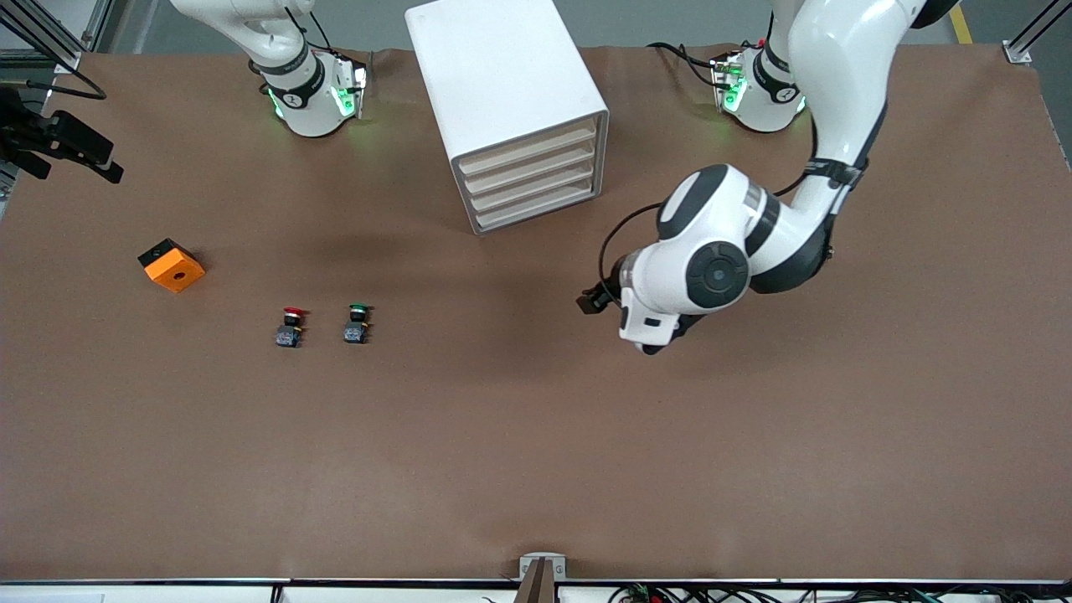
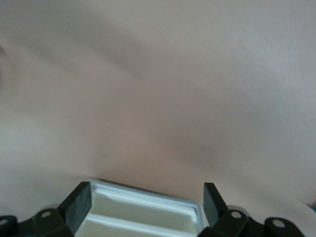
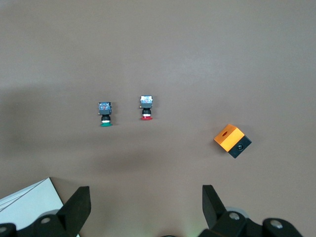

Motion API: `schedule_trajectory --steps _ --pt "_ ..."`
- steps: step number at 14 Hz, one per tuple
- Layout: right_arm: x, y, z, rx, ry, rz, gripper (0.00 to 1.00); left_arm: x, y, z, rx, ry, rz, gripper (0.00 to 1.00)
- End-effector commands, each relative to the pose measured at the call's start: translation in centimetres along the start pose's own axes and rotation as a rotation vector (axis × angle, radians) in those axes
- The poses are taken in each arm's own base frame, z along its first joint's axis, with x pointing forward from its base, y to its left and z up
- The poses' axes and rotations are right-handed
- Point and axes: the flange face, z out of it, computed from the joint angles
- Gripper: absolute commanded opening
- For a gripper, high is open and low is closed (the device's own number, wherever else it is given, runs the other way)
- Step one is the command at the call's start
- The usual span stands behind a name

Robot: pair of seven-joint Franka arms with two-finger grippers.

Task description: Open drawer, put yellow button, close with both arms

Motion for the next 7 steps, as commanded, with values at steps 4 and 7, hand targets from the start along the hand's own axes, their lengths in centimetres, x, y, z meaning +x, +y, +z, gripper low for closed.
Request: schedule_trajectory --steps 4,7 --pt "-0.7 -0.4 -1.6 -0.028 0.036 -0.047 1.00 3.7 -8.7 -8.5 0.096 0.053 0.222 1.00" --pt "-0.8 0.1 -1.7 -0.028 0.031 -0.118 1.00 6.1 -16.1 -12.4 0.115 0.041 0.363 1.00"
